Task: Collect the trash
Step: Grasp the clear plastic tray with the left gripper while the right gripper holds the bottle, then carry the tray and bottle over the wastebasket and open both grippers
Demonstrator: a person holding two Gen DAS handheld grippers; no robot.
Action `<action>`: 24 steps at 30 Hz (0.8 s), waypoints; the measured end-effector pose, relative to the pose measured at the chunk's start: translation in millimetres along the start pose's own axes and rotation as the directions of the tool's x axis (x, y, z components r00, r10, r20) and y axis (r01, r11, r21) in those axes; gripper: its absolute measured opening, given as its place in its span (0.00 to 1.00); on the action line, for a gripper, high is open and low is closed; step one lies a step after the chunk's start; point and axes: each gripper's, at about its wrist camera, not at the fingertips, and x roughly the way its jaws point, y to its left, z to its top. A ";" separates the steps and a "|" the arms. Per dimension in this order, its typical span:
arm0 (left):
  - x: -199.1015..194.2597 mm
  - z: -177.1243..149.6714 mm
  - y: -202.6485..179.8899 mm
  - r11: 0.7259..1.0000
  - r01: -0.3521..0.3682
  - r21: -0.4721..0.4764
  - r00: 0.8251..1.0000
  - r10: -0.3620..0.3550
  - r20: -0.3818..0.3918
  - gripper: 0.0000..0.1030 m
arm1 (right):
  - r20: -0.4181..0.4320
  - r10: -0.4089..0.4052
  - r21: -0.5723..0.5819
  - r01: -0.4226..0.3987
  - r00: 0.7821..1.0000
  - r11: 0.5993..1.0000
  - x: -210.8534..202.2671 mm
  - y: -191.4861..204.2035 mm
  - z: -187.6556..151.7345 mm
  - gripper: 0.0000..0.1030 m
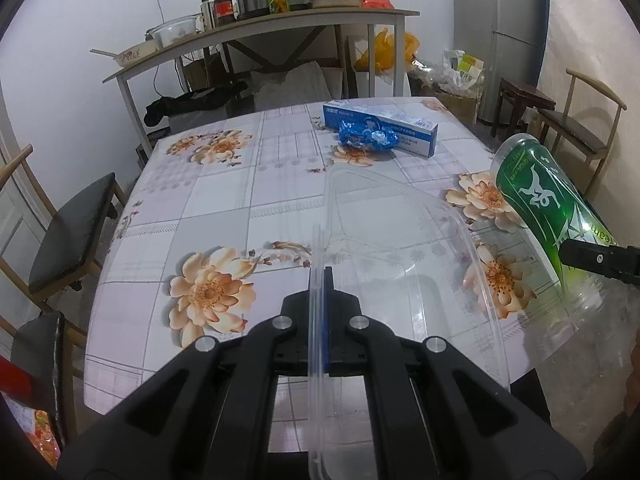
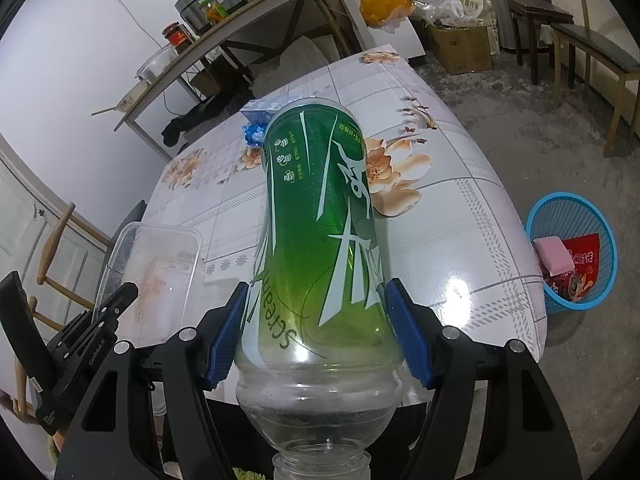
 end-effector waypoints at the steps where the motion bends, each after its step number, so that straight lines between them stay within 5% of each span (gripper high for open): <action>1: -1.2 0.4 -0.2 1.000 -0.002 0.003 1.000 0.002 0.005 0.00 | 0.003 0.002 0.000 -0.002 1.000 1.000 -1.2 -0.1 -0.3 0.65; 24: -29.2 14.2 -51.8 0.992 0.009 0.127 0.996 -0.020 0.091 0.00 | 0.091 0.010 0.098 -0.019 0.996 0.995 -43.5 -42.1 -11.9 0.65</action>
